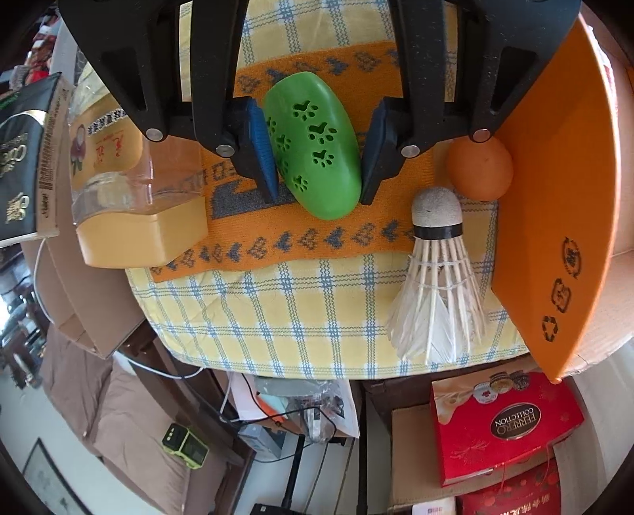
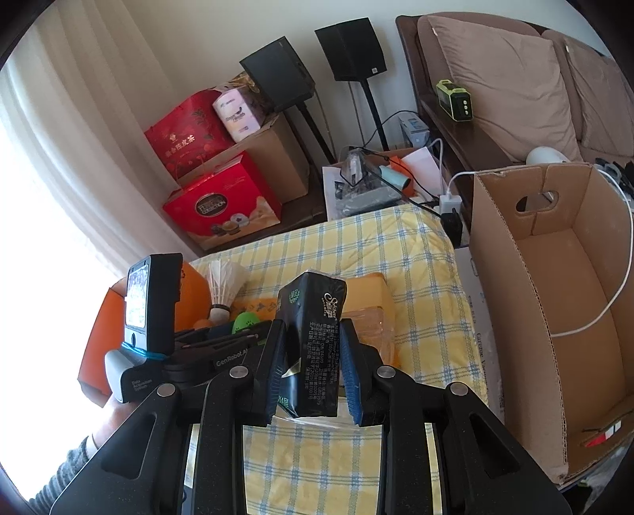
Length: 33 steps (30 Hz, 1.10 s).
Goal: Organize objects
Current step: 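Lower the left gripper around the green paw-print container and close it, then lift the green container with the left gripper and carry it over the box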
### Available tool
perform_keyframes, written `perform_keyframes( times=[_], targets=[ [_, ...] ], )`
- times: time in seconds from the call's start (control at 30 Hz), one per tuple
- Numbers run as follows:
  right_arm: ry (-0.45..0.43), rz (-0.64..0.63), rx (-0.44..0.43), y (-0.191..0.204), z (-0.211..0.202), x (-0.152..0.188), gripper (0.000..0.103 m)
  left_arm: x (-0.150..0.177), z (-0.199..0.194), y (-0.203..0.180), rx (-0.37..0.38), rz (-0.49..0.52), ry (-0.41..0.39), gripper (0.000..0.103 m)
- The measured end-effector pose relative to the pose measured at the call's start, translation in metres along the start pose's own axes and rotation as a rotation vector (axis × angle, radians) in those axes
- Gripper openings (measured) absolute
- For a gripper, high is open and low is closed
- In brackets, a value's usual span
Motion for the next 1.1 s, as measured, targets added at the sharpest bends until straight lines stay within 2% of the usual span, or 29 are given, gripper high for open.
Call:
perform_keyframes(
  times=[0.23, 0.73, 0.9, 1.1],
  targets=[
    [-0.004, -0.014, -0.003, 0.011, 0.004, 0.000, 0.026, -0.006, -0.028, 0.005, 0.009, 0.019, -0.053, 0.036],
    [-0.027, -0.068, -0.019, 0.050, 0.015, -0.003, 0.026, -0.013, -0.099, 0.006, 0.077, 0.063, -0.154, 0.035],
    [-0.048, -0.106, -0.008, 0.071, 0.017, -0.008, 0.026, -0.018, -0.120, 0.011, 0.054, 0.085, -0.188, 0.035],
    [-0.073, -0.151, 0.014, 0.094, 0.021, -0.011, 0.026, -0.022, -0.136, 0.036, 0.030, 0.049, -0.217, 0.035]
  ],
)
Point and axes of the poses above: each gripper's, at about its wrist camera, not at the fingertips, and z roughly the way its jaws point, y to its left, x to its underside, the point moved 3 cm from there along z, roughly the way its jaws point, and after that the axes turned 8 degrees about -y, right-handed, at the moved point
